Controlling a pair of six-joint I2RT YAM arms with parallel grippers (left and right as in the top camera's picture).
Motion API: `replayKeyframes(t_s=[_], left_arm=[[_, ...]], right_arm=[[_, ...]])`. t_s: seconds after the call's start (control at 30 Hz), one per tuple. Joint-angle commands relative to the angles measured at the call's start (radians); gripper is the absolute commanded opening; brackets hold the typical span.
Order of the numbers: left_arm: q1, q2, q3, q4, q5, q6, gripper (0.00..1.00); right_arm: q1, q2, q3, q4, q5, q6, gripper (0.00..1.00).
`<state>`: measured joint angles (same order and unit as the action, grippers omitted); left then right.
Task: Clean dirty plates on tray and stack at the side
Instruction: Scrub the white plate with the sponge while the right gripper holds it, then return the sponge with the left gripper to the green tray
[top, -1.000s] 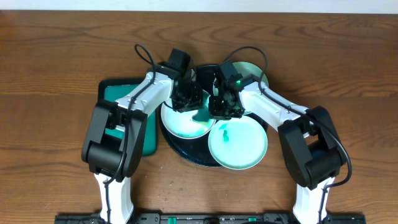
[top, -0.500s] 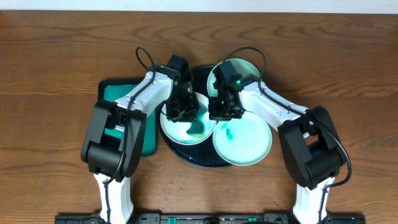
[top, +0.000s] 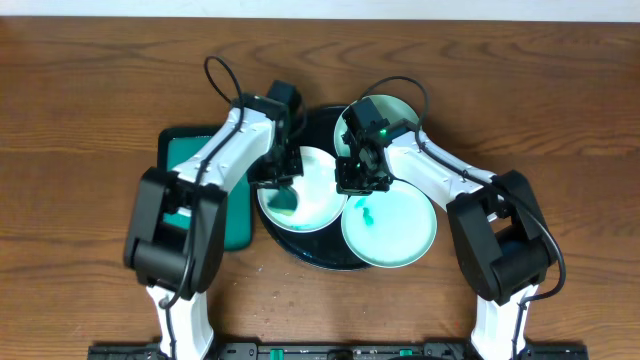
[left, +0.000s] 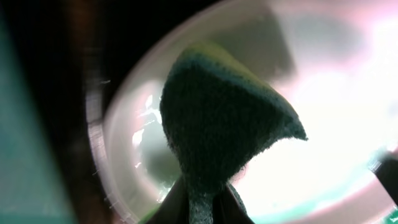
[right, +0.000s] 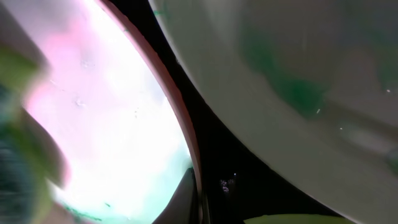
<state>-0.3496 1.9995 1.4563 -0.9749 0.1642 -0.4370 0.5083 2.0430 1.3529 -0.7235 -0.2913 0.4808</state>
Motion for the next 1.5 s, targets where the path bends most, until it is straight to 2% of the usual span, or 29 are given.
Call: replayKeyframes(t_s=[0.0,0.07,0.23,0.3,0.43,0.83,1.0,1.33,1.47], left_arm=[[0.008,-0.149,0.066,-0.051,-0.087,0.006,0.07],[0.008,-0.206,0.070,-0.081,-0.149,0.006,0.07],[0.012,-0.315,0.070,-0.208,-0.437,-0.067,0.07],[0.021,-0.326,0.070,-0.245,-0.478,-0.081,0.07],[0.069,-0.318,0.047,-0.269,-0.467,-0.081,0.07],[0.251,-0.196,-0.052,-0.129,-0.285,-0.008,0.07],[0.298,-0.122,-0.065,-0.103,-0.261,0.001,0.07],[0.307,-0.055,-0.065,-0.097,-0.261,0.011,0.08],[0.307,-0.055,-0.065,-0.095,-0.261,0.011,0.10]], right_arm=[[0.003,0.022,-0.012,-0.025,0.024,-0.026,0.01],[0.003,0.022,-0.012,-0.024,0.024,-0.026,0.01],[0.003,0.022,-0.012,-0.018,-0.008,-0.026,0.01],[0.002,0.021,-0.010,-0.016,-0.042,-0.026,0.01],[-0.002,0.011,-0.003,-0.018,-0.081,-0.027,0.01],[-0.012,-0.182,-0.003,-0.074,-0.083,-0.056,0.01],[-0.014,-0.247,-0.003,-0.089,-0.084,-0.054,0.01],[-0.064,-0.272,-0.003,-0.184,-0.143,0.211,0.01],[-0.091,-0.272,-0.004,-0.240,-0.338,0.166,0.01]])
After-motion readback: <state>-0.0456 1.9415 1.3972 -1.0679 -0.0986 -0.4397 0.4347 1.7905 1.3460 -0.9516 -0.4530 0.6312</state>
